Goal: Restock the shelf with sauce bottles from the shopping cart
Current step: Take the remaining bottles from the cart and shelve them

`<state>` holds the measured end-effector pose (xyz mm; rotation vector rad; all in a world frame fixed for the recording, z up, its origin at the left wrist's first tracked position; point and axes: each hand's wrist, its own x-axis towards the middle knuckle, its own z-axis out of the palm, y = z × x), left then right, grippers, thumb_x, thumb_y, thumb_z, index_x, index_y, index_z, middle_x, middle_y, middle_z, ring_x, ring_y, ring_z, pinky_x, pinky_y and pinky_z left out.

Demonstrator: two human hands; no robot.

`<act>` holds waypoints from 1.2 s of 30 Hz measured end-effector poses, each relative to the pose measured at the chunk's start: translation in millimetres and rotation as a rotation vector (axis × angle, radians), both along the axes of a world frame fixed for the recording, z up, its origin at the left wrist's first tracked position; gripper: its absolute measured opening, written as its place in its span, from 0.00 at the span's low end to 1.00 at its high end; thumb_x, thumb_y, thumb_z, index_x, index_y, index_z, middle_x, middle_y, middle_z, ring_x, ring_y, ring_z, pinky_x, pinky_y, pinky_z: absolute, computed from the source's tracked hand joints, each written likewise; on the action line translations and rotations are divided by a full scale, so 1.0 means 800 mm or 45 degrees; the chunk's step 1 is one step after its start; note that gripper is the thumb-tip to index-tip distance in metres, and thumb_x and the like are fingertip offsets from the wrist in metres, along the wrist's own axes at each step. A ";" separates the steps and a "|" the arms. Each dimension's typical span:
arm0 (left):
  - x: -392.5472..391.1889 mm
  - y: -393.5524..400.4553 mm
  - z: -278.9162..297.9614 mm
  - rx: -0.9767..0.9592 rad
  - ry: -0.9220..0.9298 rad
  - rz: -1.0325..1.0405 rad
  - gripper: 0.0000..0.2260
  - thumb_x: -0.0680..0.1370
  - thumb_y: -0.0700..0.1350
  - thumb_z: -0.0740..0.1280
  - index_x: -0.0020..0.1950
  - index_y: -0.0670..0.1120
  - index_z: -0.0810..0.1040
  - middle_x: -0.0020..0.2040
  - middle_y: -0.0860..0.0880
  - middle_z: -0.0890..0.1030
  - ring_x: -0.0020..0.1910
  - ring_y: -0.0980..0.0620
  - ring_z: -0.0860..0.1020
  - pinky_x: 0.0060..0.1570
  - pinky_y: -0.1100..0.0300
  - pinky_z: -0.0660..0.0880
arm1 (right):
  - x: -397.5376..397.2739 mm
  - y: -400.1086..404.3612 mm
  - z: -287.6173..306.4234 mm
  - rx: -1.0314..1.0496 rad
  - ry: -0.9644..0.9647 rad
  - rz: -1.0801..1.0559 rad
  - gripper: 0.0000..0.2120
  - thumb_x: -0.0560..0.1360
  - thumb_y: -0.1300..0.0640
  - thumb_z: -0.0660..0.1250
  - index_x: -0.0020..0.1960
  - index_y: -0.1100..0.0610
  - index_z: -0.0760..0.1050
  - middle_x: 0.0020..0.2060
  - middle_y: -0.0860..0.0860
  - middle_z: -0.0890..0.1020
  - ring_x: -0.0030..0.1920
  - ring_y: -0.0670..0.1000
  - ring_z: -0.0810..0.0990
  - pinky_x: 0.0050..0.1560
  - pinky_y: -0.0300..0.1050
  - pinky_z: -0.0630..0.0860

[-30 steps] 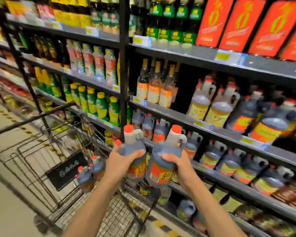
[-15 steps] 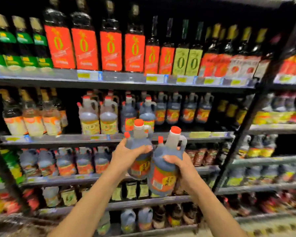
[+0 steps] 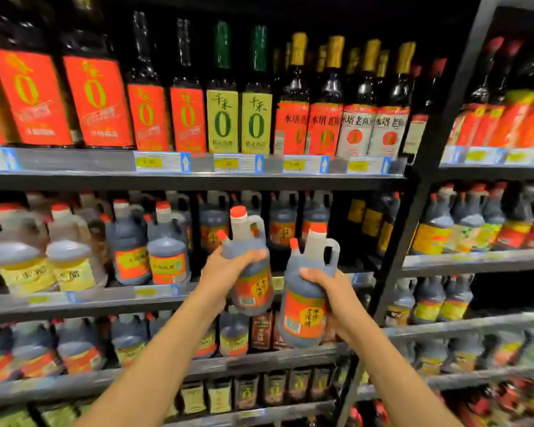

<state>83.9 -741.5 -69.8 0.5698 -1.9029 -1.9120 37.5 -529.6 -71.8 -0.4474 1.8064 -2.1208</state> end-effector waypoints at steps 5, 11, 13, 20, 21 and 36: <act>-0.051 -0.002 0.002 0.053 -0.012 0.116 0.38 0.60 0.60 0.83 0.67 0.52 0.76 0.61 0.50 0.82 0.56 0.46 0.82 0.59 0.43 0.80 | -0.076 -0.012 0.007 -0.013 -0.041 -0.028 0.26 0.65 0.49 0.78 0.60 0.57 0.80 0.47 0.55 0.88 0.44 0.56 0.88 0.39 0.46 0.82; -0.088 -0.035 0.001 -0.039 -0.025 0.260 0.49 0.50 0.69 0.82 0.67 0.53 0.76 0.61 0.51 0.82 0.57 0.47 0.82 0.58 0.43 0.80 | -0.139 -0.055 0.010 -0.013 -0.095 0.033 0.20 0.72 0.50 0.77 0.61 0.57 0.80 0.48 0.58 0.88 0.49 0.61 0.87 0.52 0.57 0.84; -0.095 -0.049 -0.005 -0.058 -0.037 0.307 0.52 0.48 0.72 0.82 0.67 0.51 0.76 0.61 0.51 0.82 0.57 0.47 0.82 0.58 0.44 0.81 | -0.152 -0.072 0.011 0.030 -0.106 0.057 0.21 0.71 0.49 0.78 0.60 0.58 0.81 0.48 0.57 0.88 0.48 0.61 0.87 0.52 0.58 0.84; -0.116 -0.083 -0.014 -0.158 -0.104 0.460 0.47 0.53 0.67 0.81 0.66 0.43 0.77 0.59 0.46 0.82 0.56 0.45 0.81 0.51 0.48 0.81 | -0.181 -0.136 0.015 0.074 -0.172 0.089 0.24 0.69 0.47 0.79 0.57 0.61 0.81 0.44 0.58 0.88 0.43 0.59 0.87 0.47 0.54 0.84; -0.117 -0.087 -0.017 -0.149 -0.120 0.467 0.47 0.50 0.68 0.79 0.63 0.44 0.79 0.57 0.46 0.83 0.53 0.46 0.82 0.50 0.48 0.82 | -0.183 -0.145 0.016 0.079 -0.175 0.094 0.25 0.68 0.47 0.79 0.57 0.61 0.81 0.44 0.58 0.88 0.45 0.60 0.87 0.50 0.56 0.84; -0.145 -0.121 -0.066 0.076 0.023 0.453 0.55 0.43 0.72 0.81 0.66 0.52 0.77 0.57 0.50 0.85 0.53 0.46 0.84 0.54 0.45 0.82 | -0.191 -0.192 -0.024 0.153 0.036 0.029 0.20 0.67 0.47 0.81 0.52 0.47 0.75 0.47 0.50 0.86 0.47 0.54 0.87 0.51 0.52 0.84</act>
